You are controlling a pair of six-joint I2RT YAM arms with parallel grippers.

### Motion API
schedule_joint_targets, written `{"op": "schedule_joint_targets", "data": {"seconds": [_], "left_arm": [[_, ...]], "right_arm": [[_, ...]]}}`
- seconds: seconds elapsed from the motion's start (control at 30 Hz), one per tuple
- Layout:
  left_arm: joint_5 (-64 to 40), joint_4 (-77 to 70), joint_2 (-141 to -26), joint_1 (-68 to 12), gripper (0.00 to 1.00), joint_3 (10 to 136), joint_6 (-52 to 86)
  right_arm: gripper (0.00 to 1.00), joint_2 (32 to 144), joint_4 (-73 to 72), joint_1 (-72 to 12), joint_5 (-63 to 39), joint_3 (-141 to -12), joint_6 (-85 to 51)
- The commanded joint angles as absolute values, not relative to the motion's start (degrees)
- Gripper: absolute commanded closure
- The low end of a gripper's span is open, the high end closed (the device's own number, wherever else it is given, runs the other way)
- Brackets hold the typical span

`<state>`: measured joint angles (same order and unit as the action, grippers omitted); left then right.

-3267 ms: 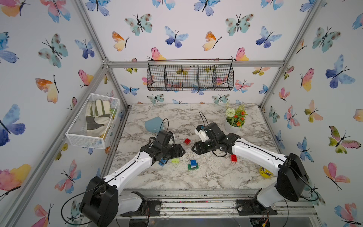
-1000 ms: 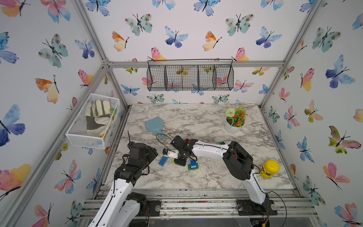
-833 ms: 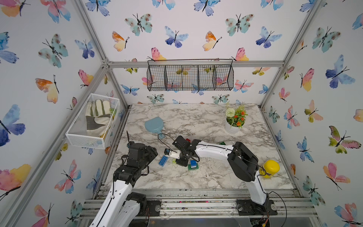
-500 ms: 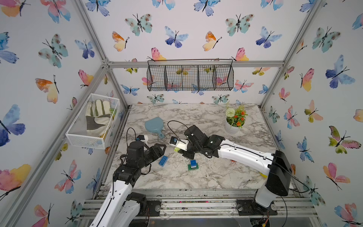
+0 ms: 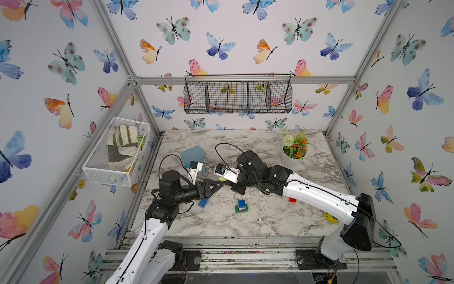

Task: Assemble the number 1 with lego
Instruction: Pick up the lego brick from the center of the board.

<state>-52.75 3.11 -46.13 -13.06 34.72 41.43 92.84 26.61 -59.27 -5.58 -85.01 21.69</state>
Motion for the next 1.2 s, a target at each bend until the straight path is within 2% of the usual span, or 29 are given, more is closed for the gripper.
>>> {"op": "schedule_joint_targets", "data": {"seconds": [0.0, 0.37, 0.67, 0.83, 0.9, 1.0, 1.07, 1.17], "left_arm": [[-55.28, -1.13, -47.04, -12.77, 0.30, 35.37, 41.72], [-55.44, -1.91, -52.12, -12.93, 0.54, 36.65, 41.14], [-54.80, 2.64, -54.85, -12.92, 0.67, 38.90, 35.50], [-54.95, 3.77, -56.33, -13.07, 0.65, 40.16, 33.50], [-54.94, 3.71, -56.84, -13.13, 0.52, 40.49, 33.49], [-54.87, 3.14, -57.46, -13.10, 0.44, 40.85, 34.14], [-54.96, 2.25, -57.68, -13.10, 0.45, 40.78, 34.60], [-55.72, 2.15, -58.05, -13.10, 0.57, 40.90, 34.48]], "right_arm": [[0.86, 94.33, 28.49, -59.92, -5.32, -86.98, 22.79], [0.86, 97.38, 29.14, -60.50, -5.26, -89.82, 23.93], [0.84, 97.39, 28.92, -60.55, -5.68, -89.47, 24.37], [0.83, 96.94, 28.47, -60.49, -5.56, -88.75, 24.79], [0.83, 96.94, 28.46, -60.53, -5.62, -88.76, 25.02], [0.83, 96.88, 28.63, -60.54, -5.77, -88.62, 25.27], [0.83, 96.86, 28.58, -60.55, -5.80, -88.34, 25.42], [0.83, 96.86, 28.58, -60.56, -5.61, -88.29, 25.42]]}}
